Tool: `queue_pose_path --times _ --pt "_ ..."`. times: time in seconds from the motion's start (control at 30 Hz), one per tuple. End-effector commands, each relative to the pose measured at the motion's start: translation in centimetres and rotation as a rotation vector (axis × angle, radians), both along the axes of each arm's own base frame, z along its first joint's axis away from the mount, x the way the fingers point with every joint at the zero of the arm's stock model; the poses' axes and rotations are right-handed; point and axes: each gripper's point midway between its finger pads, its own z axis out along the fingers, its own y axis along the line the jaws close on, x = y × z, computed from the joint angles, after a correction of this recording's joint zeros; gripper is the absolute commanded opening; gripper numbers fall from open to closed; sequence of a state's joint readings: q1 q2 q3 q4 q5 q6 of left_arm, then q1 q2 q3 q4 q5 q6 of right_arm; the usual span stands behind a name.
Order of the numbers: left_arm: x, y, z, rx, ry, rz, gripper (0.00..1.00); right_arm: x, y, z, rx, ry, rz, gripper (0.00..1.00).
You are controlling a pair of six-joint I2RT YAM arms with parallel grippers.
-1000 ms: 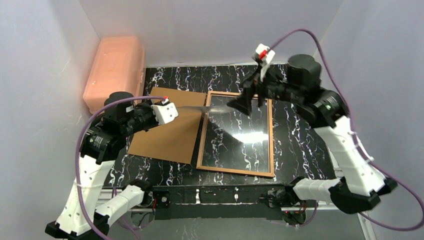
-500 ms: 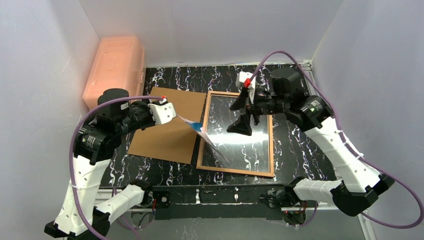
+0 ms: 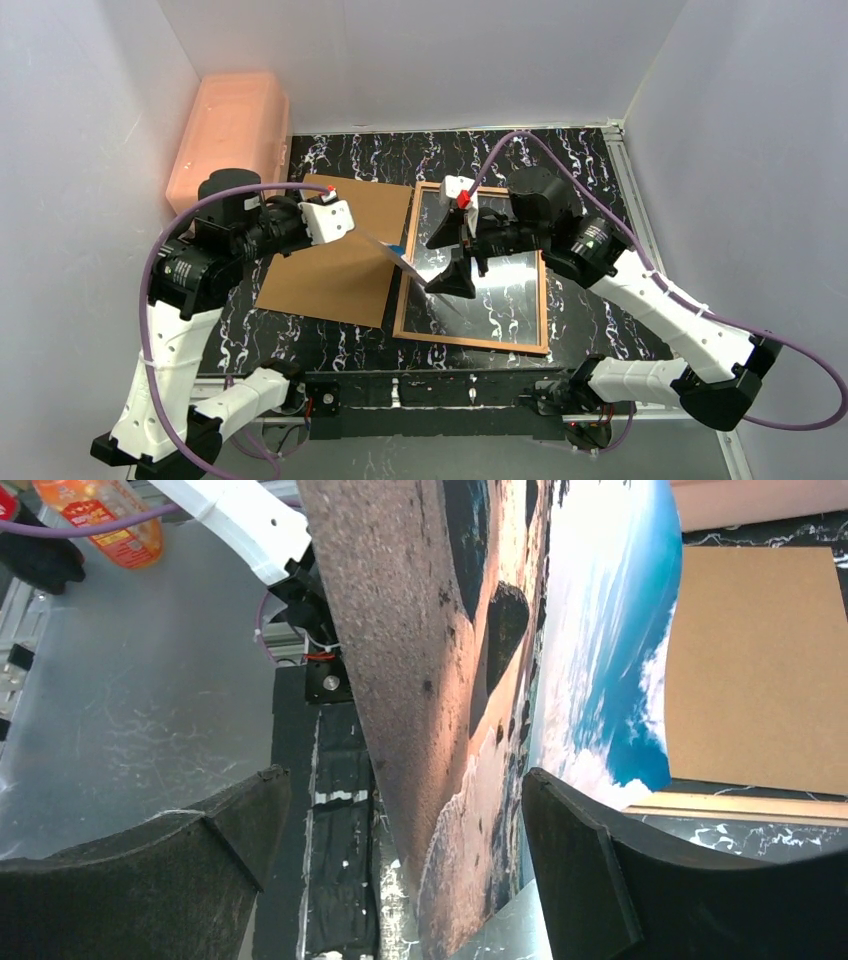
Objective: Put the photo into the frame
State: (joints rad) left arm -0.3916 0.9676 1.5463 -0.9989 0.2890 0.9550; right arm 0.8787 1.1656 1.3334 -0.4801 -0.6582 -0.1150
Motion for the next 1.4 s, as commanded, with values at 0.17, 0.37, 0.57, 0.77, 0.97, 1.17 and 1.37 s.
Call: queue_pose_path --times 0.17,0.37,0.57,0.77,0.97,1.17,1.37 --pt "-0.5 -0.1 1.0 -0.008 -0.001 -0.01 0.0 1.2 1.3 -0.2 0.035 -0.096 -0.101 0.86" --pt "-0.4 0.0 1.4 -0.006 -0.009 -0.006 0.0 2.0 2.1 -0.9 0.012 -0.171 -0.201 0.71" --pt "-0.5 0.0 2.3 -0.011 -0.034 -0.013 0.0 4.1 2.0 -1.5 -0.033 -0.244 -0.321 0.07" --pt "0.3 0.2 3.8 -0.041 -0.078 0.032 0.25 5.1 1.8 1.3 0.04 -0.266 -0.392 0.01" --pt "2.0 1.0 5.3 -0.089 -0.135 0.136 0.85 5.9 1.1 4.4 0.078 -0.164 -0.514 0.01" --pt "5.2 3.2 10.9 -0.215 -0.351 0.346 0.99 6.8 2.4 6.7 0.04 0.006 -0.605 0.01" --pt "6.7 4.2 13.2 -0.309 -0.317 0.496 0.98 7.5 5.1 8.2 0.013 0.186 -0.587 0.01"
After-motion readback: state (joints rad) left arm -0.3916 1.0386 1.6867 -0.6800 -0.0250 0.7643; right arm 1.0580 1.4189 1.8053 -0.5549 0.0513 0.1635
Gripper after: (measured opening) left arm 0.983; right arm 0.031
